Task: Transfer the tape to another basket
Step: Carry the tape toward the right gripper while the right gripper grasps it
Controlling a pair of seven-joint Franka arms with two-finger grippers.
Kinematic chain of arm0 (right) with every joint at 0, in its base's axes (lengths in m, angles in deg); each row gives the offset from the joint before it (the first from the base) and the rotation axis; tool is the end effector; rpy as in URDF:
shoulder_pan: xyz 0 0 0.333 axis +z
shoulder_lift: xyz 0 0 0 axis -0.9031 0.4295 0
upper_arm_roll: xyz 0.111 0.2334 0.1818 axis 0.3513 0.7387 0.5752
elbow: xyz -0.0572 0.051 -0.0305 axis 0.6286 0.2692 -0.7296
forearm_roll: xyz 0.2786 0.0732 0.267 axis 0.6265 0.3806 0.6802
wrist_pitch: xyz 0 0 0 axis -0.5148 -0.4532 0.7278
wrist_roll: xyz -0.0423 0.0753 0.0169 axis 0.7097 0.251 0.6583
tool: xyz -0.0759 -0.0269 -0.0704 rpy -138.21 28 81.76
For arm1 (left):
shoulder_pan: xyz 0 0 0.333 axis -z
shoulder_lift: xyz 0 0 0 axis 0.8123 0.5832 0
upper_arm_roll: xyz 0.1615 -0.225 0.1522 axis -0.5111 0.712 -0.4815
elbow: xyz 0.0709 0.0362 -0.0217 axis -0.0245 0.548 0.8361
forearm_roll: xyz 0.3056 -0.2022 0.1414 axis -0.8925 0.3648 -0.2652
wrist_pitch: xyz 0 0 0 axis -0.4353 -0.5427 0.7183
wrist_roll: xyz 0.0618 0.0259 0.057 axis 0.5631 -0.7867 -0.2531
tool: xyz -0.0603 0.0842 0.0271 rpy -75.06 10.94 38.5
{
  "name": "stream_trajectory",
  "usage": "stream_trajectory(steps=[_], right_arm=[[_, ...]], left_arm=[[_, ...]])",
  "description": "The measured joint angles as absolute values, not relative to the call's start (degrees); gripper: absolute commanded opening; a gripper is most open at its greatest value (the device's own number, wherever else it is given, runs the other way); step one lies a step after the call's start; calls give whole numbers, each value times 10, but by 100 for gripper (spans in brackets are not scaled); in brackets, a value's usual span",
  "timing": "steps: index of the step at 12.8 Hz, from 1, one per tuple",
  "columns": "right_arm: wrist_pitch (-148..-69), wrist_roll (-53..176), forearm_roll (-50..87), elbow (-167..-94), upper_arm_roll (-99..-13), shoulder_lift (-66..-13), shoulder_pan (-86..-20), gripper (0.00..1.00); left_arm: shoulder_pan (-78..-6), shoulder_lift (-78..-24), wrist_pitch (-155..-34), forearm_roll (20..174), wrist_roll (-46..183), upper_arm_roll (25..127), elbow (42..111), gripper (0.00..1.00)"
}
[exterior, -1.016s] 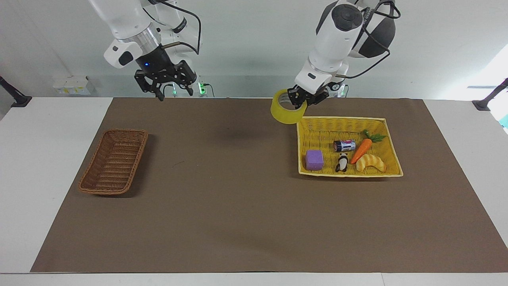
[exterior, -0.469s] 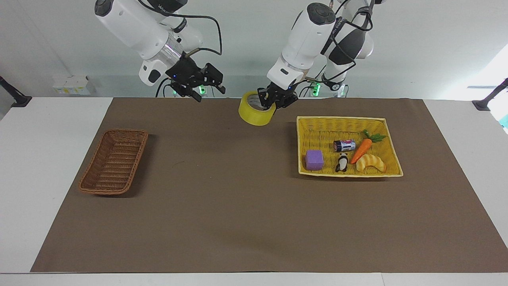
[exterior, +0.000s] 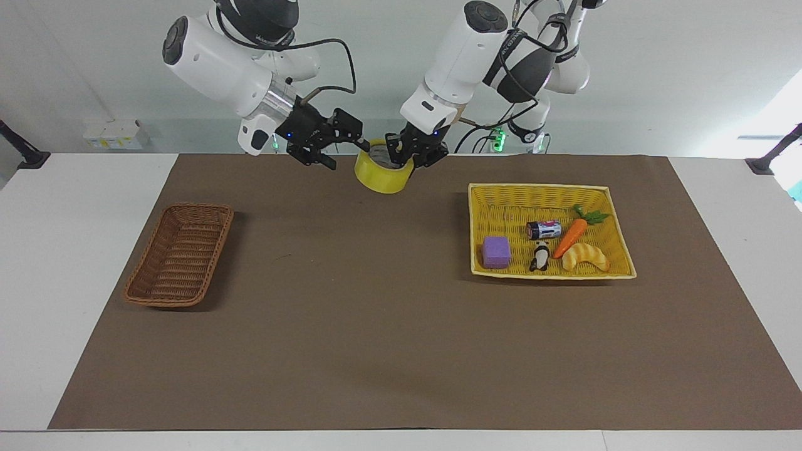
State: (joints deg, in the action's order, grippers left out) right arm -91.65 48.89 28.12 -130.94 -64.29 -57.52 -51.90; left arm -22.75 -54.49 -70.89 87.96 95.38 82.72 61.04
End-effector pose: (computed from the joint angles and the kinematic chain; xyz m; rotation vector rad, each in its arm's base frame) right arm 0.5285 0.1662 0.5694 -2.4518 0.0235 0.1431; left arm 0.4575 -0.4235 0.5721 2.7540 0.1305 -0.0115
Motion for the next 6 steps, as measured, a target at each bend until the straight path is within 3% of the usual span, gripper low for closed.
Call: stream_trajectory(steps=[4, 5, 6], right_arm=[[-924, 562, 281, -1322, -646, -576, -521, 100], [-920, 570, 282, -1322, -647, -576, -528, 91], [-916, 573, 283, -1322, -647, -577, -531, 69]], left_arm=[[-218, -545, -755, 889, 956, 833, 610, 0], [-217, -544, -760, 889, 956, 835, 610, 0], [-216, -542, -765, 890, 956, 837, 610, 0]])
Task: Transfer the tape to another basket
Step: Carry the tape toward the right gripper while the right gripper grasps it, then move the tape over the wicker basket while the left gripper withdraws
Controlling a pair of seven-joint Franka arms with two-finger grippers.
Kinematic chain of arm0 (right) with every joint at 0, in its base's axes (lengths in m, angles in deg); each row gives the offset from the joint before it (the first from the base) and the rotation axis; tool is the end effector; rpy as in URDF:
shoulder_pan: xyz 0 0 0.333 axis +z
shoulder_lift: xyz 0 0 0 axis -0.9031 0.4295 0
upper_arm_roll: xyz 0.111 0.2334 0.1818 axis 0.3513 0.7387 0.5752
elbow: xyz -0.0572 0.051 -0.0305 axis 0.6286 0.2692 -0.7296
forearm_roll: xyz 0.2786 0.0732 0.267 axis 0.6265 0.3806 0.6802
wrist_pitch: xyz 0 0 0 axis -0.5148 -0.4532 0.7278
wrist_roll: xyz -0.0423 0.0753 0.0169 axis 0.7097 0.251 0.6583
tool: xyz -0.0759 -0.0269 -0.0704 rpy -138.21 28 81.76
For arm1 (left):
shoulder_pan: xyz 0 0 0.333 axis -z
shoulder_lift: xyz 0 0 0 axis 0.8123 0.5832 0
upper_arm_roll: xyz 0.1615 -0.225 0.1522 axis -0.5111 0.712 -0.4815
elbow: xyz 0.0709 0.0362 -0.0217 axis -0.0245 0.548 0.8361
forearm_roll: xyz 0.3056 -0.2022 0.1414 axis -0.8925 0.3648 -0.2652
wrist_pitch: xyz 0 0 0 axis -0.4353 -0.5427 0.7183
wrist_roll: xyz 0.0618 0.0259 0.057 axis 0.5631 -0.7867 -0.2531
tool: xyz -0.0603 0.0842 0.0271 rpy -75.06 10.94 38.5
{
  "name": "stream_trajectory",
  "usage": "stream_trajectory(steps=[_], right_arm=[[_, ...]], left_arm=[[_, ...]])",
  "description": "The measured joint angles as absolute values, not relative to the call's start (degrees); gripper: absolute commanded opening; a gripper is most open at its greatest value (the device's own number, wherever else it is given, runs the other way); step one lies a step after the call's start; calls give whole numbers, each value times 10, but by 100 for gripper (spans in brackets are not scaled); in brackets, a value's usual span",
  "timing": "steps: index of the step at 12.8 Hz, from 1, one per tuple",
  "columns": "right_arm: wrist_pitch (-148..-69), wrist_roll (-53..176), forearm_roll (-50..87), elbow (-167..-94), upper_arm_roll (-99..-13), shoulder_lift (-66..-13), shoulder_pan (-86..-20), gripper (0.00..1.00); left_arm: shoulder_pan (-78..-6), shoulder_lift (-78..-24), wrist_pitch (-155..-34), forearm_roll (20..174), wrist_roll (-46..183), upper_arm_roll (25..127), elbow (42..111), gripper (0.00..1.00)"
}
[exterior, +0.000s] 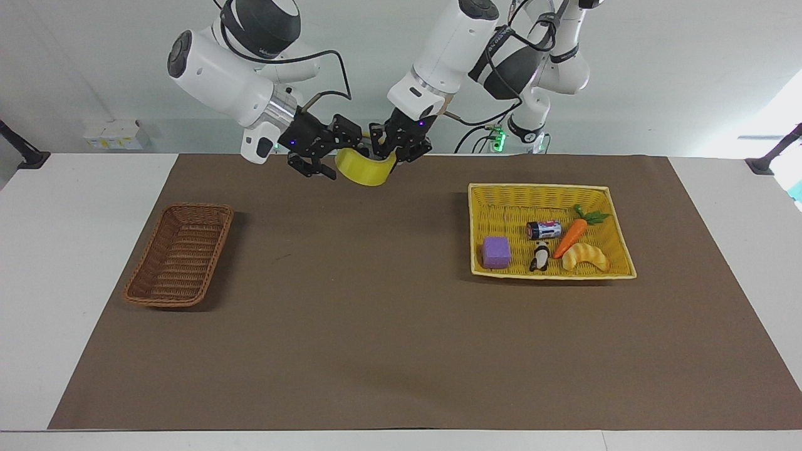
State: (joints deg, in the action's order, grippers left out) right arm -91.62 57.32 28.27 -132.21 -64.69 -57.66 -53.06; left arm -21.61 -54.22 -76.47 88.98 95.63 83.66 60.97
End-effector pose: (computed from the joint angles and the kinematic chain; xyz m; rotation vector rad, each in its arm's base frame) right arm 0.5303 0.1515 0.5601 -2.4438 -0.1139 0.0910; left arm 0.4505 -0.4430 0.5810 2.6796 0.1143 0.0566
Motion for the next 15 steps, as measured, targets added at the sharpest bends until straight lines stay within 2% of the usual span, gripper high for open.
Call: stream_trajectory(steps=[1, 2, 5, 6, 7, 8, 9, 15], right_arm=[[-916, 573, 284, -1322, -647, -578, -531, 38], [-915, 573, 284, -1322, -647, -578, -533, 0], [-901, 560, 293, -1322, -647, -580, -536, 0], [-899, 557, 293, -1322, -647, -580, -537, 0], [-899, 555, 293, -1322, -646, -580, -537, 0], [-898, 554, 293, -1322, -646, -580, -537, 0], [-897, 550, 293, -1323, -648, -579, -539, 0], [-847, 569, 293, -1321, -654, -580, -604, 0]], left_arm=[[-216, -540, -765, 890, 956, 837, 610, 0], [-216, -539, -766, 890, 956, 836, 610, 0], [-216, -534, -769, 894, 955, 840, 609, 0], [-216, -534, -772, 900, 955, 841, 608, 9], [-216, -535, -774, 903, 954, 842, 606, 62], [-216, -535, -774, 905, 951, 841, 603, 74], [-217, -538, -774, 909, 951, 838, 599, 100], [-263, -588, -732, 958, 950, 827, 597, 100]])
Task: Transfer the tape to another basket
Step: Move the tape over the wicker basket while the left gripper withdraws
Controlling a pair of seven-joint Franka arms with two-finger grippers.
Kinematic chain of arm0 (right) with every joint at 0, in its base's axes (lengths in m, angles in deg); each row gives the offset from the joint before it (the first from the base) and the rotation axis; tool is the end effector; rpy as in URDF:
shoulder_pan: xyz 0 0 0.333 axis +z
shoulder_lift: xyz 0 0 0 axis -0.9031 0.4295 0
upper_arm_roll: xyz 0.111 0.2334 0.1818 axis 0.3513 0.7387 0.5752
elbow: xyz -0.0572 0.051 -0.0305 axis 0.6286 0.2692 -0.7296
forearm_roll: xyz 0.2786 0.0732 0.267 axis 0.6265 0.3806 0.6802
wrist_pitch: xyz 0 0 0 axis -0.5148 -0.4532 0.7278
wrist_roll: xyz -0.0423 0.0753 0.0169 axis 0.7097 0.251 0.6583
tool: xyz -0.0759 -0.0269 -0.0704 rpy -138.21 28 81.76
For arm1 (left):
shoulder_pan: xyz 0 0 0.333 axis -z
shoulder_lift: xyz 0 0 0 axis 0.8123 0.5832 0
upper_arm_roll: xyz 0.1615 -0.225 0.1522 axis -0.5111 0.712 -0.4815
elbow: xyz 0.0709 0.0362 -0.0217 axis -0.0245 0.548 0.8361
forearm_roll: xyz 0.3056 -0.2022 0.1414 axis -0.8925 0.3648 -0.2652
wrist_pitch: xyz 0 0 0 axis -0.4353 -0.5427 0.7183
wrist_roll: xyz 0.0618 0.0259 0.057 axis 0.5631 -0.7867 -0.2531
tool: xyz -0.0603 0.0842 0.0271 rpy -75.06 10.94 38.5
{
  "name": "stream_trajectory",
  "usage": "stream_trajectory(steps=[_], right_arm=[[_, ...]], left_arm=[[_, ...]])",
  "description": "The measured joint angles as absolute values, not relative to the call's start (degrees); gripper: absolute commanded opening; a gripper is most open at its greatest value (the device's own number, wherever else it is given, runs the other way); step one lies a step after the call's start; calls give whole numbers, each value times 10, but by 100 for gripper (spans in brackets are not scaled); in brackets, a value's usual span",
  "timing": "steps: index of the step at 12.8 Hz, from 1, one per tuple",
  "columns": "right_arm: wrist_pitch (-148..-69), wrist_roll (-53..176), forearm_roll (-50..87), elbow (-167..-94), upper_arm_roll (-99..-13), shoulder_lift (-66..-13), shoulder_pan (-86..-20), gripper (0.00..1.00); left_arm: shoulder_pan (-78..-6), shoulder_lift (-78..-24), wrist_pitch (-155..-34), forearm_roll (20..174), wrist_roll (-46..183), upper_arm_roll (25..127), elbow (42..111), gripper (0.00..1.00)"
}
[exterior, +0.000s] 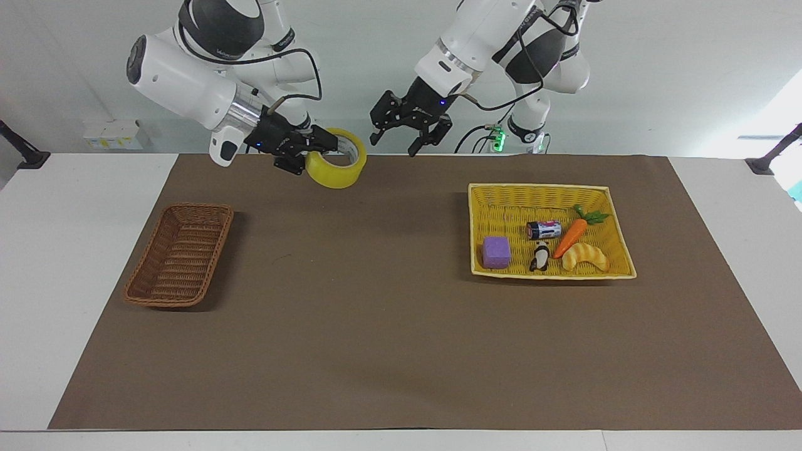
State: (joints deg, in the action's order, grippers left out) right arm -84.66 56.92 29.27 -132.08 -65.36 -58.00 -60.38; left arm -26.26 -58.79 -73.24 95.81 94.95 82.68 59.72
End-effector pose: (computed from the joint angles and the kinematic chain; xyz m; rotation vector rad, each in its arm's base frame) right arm 0.5318 0.0849 0.5591 -2.4112 0.0107 0.1681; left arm 0.4648 -0.3916 0.6363 2.5664 0.2306 0.0387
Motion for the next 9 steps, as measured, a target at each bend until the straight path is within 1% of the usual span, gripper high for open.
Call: stream_trajectory(steps=[3, 6, 7, 9], right_arm=[[-810, 636, 285, -1320, -657, -580, -680, 0], [-803, 687, 239, -1316, -662, -580, -767, 0], [-816, 688, 212, -1313, -663, -580, -782, 0], [-891, 685, 166, -1312, -663, -573, -788, 0]], left_arm=[[-323, -605, -673, 958, 945, 820, 597, 100], [-388, -605, -658, 948, 901, 816, 599, 100], [-408, -604, -656, 939, 871, 816, 600, 100], [-460, -603, -637, 922, 794, 815, 601, 100]])
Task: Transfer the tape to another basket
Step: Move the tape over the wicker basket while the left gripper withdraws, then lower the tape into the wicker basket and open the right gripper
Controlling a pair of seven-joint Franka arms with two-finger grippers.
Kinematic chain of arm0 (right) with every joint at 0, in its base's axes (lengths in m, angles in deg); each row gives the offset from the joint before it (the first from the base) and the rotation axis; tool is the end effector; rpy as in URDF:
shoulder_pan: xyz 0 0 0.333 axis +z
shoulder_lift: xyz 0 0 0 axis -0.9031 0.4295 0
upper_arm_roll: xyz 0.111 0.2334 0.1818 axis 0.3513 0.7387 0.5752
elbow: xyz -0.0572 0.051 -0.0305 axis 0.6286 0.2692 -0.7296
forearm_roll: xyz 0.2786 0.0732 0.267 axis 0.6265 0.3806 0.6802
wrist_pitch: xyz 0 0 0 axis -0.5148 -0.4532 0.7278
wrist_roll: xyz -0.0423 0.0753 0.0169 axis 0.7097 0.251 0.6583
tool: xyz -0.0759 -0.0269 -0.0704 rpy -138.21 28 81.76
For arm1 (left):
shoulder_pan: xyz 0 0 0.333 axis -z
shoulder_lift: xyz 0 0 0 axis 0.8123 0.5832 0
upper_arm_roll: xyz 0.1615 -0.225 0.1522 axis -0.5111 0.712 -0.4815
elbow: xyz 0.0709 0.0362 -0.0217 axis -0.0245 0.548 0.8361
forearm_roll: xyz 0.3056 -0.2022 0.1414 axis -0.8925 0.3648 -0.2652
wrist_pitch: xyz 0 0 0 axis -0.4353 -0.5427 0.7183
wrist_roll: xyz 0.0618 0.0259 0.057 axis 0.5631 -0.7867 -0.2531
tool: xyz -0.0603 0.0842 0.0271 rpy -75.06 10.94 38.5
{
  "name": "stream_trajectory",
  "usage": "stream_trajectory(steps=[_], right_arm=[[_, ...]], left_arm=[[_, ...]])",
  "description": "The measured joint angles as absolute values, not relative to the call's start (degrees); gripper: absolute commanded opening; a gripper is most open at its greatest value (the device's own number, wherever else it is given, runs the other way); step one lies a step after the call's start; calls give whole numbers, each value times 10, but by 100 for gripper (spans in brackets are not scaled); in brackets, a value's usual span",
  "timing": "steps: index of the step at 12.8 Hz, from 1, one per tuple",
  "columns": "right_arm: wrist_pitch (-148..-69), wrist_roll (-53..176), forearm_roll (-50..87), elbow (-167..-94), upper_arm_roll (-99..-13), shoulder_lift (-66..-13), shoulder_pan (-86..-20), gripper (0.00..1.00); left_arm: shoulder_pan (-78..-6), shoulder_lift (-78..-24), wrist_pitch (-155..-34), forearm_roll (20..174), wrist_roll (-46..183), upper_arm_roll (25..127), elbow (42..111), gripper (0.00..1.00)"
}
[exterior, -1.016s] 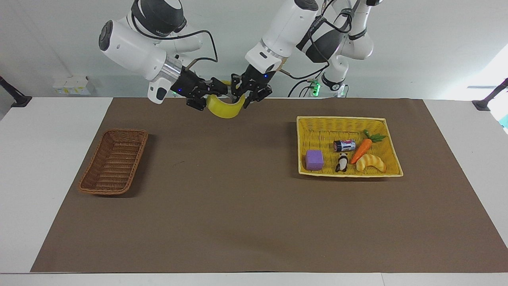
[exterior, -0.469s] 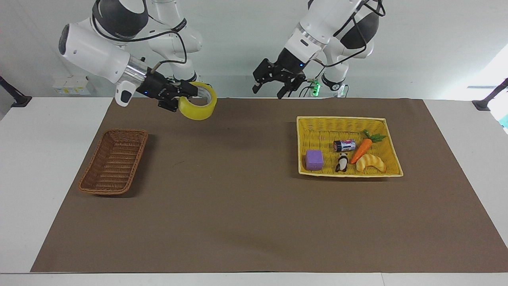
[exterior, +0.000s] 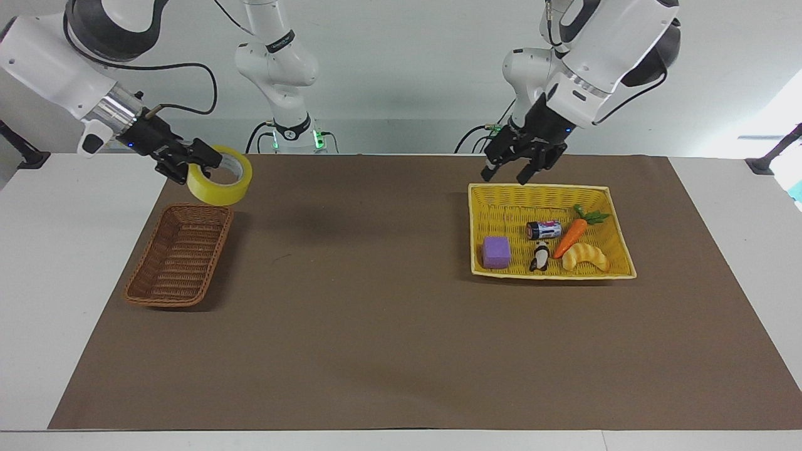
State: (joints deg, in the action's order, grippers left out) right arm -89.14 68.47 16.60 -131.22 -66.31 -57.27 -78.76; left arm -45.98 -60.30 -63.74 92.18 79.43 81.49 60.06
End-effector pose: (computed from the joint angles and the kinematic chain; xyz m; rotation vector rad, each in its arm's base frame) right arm 0.5333 -0.1200 0.5516 -2.6342 0.1722 -0.1010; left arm 0.5531 -0.1991 0.6293 2.7031 0.2982 0.1300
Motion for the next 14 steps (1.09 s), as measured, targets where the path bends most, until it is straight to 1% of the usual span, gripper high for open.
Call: stream_trajectory(steps=[3, 5, 6, 10, 14], right_arm=[[-938, 704, 156, -1312, -663, -520, -805, 0], [-963, 745, 153, -1312, -665, -479, -822, 0], [-966, 752, 150, -1311, -665, -468, -828, 0], [-966, 789, 146, -1312, -666, -441, -862, 0], [-966, 810, 145, -1312, -666, -412, -880, 0]], left_arm=[[-525, -603, -608, 865, 651, 814, 601, 100], [-544, -603, -599, 800, 599, 814, 601, 100], [-550, -603, -592, 773, 588, 814, 600, 100], [-578, -608, -514, 726, 579, 807, 595, 100], [-584, -615, -413, 725, 576, 797, 557, 100]])
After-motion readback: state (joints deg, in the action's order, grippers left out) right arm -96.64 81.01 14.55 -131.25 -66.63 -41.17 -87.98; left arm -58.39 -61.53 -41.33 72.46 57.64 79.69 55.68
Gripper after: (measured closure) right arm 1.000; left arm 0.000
